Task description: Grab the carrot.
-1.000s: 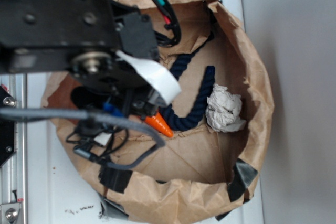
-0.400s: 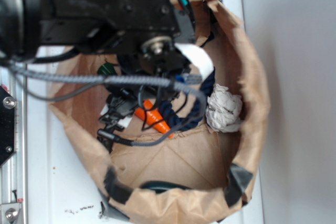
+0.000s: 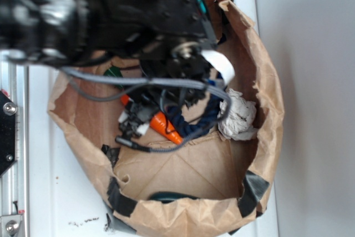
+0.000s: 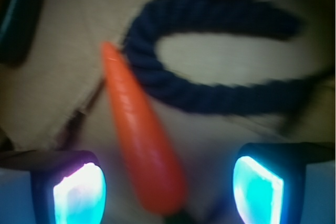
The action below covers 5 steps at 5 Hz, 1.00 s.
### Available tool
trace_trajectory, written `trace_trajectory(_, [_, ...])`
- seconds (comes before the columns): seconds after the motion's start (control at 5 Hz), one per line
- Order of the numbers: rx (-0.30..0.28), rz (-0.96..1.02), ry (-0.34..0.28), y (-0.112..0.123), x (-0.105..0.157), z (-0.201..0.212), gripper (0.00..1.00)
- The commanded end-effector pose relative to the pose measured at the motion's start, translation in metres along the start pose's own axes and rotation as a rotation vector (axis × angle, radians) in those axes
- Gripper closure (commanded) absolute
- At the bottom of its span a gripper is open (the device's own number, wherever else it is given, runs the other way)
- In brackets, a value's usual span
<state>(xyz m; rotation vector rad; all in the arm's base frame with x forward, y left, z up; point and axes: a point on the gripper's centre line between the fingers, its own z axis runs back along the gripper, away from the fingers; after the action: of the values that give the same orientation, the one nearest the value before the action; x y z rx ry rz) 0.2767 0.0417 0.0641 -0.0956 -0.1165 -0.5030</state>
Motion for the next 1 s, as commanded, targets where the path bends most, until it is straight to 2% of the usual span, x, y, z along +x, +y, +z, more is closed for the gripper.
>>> trace_trajectory(0.0, [0.052,0.052,-0.010,-0.005,0.002,0.003,0.00])
trace_trajectory(0.6, [0.052,0.052,-0.010,-0.005,0.002,0.003,0.00])
trace_trajectory(0.8, [0.071,0.037,-0.008,-0.010,0.006,-0.013,0.00])
